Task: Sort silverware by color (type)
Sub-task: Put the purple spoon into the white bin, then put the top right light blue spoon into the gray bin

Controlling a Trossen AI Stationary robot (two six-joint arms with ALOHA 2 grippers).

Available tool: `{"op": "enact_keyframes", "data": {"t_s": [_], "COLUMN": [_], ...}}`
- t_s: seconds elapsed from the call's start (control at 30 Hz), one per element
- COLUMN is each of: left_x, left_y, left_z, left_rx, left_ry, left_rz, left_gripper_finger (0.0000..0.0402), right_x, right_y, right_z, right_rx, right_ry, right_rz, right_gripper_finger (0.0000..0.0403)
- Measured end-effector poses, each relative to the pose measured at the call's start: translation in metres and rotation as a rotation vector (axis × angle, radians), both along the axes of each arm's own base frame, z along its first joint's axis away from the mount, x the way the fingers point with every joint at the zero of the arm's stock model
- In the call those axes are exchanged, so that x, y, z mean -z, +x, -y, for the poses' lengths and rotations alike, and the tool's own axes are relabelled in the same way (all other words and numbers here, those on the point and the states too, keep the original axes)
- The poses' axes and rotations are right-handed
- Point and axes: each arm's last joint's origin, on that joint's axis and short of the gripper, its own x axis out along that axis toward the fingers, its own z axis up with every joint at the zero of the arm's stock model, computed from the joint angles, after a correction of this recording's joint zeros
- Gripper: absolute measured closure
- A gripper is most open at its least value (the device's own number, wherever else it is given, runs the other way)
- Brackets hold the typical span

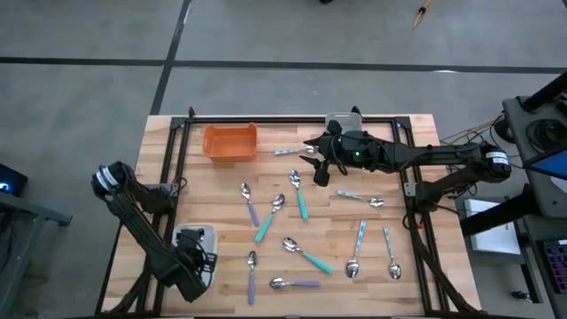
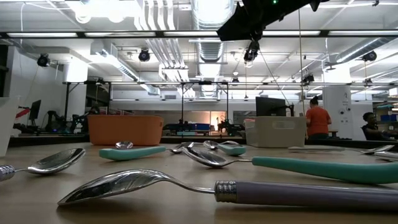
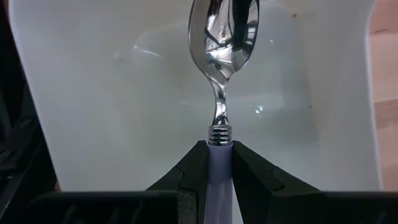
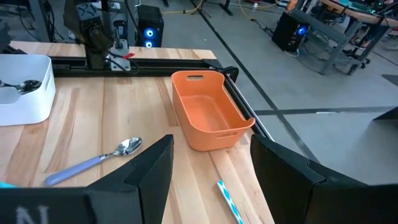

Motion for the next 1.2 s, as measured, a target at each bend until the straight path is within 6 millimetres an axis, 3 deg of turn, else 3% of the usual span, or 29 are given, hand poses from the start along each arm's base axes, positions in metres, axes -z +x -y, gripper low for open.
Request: {"op": "enact_keyframes", "data": {"t_s": [0.5, 0.8, 0.9, 1.0, 1.2], "left_x": [0.001, -0.010, -0.022, -0.046, -0.095], "left_y": [0.000, 0.002, 0.008, 0.022, 0.048], "left_z": [0.002, 0.006, 0.007, 0.004, -0.030], "left_rx": [-0.011, -0.001, 0.022, 0.140, 0.497], "left_ry": [-0.035, -0.072, -0.071, -0.033, 0.297], "left_rz": [-0.034, -0.011, 0.035, 0.211, 0.492], "left_gripper_finger": [0.0351, 0.0303, 0.0292, 0.0291, 0.0311], "right_x": [0.002, 0.002, 0.002, 0.006, 0.019], "right_y": [0.000, 0.000, 0.000, 0.003, 0.013], "right_z": [0.000, 0.000, 0.000, 0.000, 0.002], "right_rx": [-0.003, 0.001, 0.004, 0.023, 0.077], "right_ry": [-0.006, 0.004, 0.014, 0.070, 0.220], "right_rz": [-0.019, -0.015, -0.015, -0.010, 0.003], "right_gripper_finger": [0.0198, 0.0198, 0.0198, 0.0198, 0.0198]}}
